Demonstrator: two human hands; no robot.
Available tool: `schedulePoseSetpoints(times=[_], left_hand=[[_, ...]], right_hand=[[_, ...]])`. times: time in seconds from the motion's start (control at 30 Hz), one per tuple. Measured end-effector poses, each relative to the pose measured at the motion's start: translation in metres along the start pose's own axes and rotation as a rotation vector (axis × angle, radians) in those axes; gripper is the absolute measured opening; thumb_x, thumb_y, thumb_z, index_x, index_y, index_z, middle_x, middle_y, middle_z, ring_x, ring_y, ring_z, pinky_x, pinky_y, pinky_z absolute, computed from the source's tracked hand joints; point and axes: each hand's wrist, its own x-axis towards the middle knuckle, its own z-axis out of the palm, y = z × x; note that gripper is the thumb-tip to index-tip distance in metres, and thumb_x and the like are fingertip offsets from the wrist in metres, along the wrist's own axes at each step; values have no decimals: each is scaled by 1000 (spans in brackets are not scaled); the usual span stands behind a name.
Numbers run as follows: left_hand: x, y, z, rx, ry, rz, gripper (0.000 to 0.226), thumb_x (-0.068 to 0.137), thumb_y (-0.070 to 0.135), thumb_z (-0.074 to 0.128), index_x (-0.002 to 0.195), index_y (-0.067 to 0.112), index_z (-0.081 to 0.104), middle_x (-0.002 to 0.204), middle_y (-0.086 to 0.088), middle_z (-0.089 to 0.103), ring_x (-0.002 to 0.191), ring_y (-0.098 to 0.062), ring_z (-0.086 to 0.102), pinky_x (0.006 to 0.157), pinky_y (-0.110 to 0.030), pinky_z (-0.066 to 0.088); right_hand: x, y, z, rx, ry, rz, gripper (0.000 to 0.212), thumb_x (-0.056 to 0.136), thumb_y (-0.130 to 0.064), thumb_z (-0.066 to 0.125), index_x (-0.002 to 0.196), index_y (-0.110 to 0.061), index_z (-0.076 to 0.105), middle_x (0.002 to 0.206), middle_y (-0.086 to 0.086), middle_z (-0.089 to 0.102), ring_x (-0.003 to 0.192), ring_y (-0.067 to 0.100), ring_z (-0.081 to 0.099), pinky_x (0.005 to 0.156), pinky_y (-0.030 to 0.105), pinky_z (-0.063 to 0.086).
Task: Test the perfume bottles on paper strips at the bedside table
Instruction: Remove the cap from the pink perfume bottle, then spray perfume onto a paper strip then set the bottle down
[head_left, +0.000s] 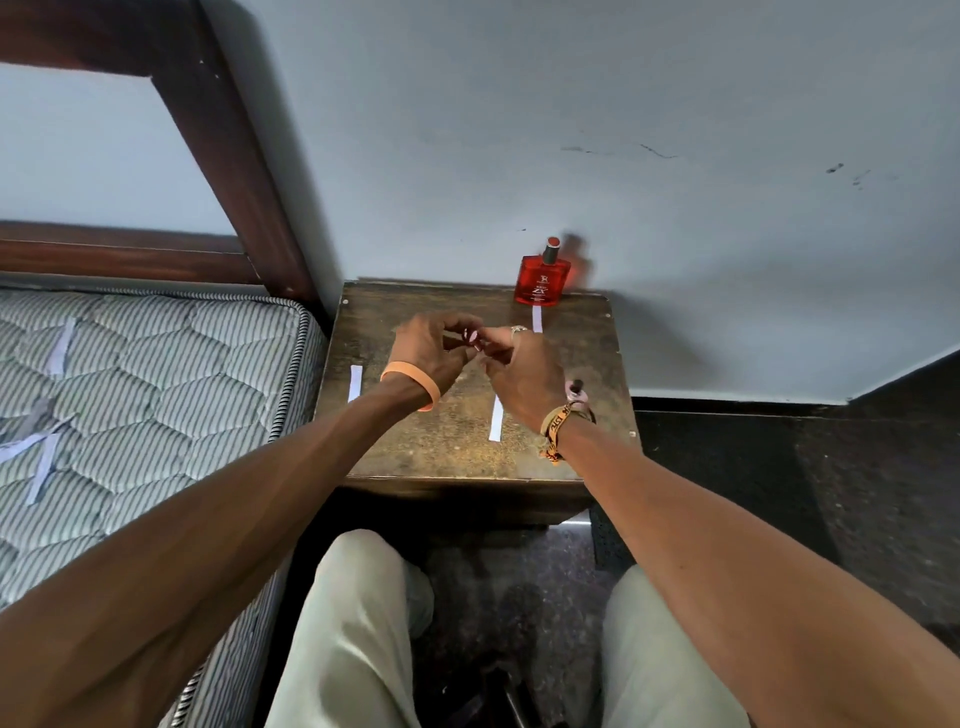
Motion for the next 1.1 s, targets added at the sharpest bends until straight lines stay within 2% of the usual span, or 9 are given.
schedulePoseSetpoints(times=[0.1,0.23,0.4,0.53,0.7,0.83,0.93,1.0,1.1], left_hand=[[3,-31,-14,24,27,-51,31,75,6,77,104,18,72,101,2,73,89,-10,70,82,-22,55],[6,-62,-26,47,57,-101,28,76,5,76,101,17,73,98,0,74,87,-11,69,84,-24,54],[12,-97,-27,171,65,-152,26,74,12,76,98,20,73,95,0,74,88,-15,70,86,-32,55],[15,-110,-25,236,55,-205,26,78,16,73,104,20,72,101,-2,74,97,-19,67,87,-31,52],[15,-121,-21,280,-8,-239,29,78,20,72,107,23,70,104,-1,72,100,-21,65,86,-31,51],[16,-121,-20,305,-19,-227,37,76,15,72,112,23,66,108,-3,70,102,-25,64,88,-37,51],[11,-119,-20,326,-7,-215,52,76,11,71,125,22,59,116,-6,65,107,-27,61,91,-40,51],[6,-115,-20,357,60,-159,52,77,7,67,126,21,57,114,-7,61,101,-27,61,87,-39,53],[0,-102,-17,341,160,9,46,75,-2,61,117,15,61,104,-6,58,88,-21,58,77,-33,54]], right_hand=[[9,-10,31,10,-82,14,34,87,-10,68,118,-24,70,98,-2,73,89,14,67,77,31,57],[23,-16,68,9,-191,39,34,87,-8,60,116,-23,71,98,-1,72,88,18,67,73,35,57],[37,-16,100,-1,-302,95,24,91,-12,60,113,-16,68,96,-1,70,82,13,61,64,23,49],[44,-14,125,3,-360,161,30,87,-4,56,112,-14,68,94,4,72,87,21,66,79,42,57],[44,-10,131,-17,-398,191,33,87,-2,55,115,-13,68,94,8,72,86,23,66,69,34,55],[43,-12,130,-11,-397,201,26,87,-7,60,111,-13,69,85,1,69,76,19,63,57,26,43],[38,-14,122,-18,-360,204,17,85,-12,61,100,-7,67,82,5,69,76,24,64,61,37,49],[33,-11,113,-11,-295,209,15,86,-14,56,94,-7,66,77,5,66,68,23,60,62,37,48],[27,-3,97,-70,-121,231,35,94,-10,47,125,-10,62,106,6,71,86,21,66,71,35,55]])
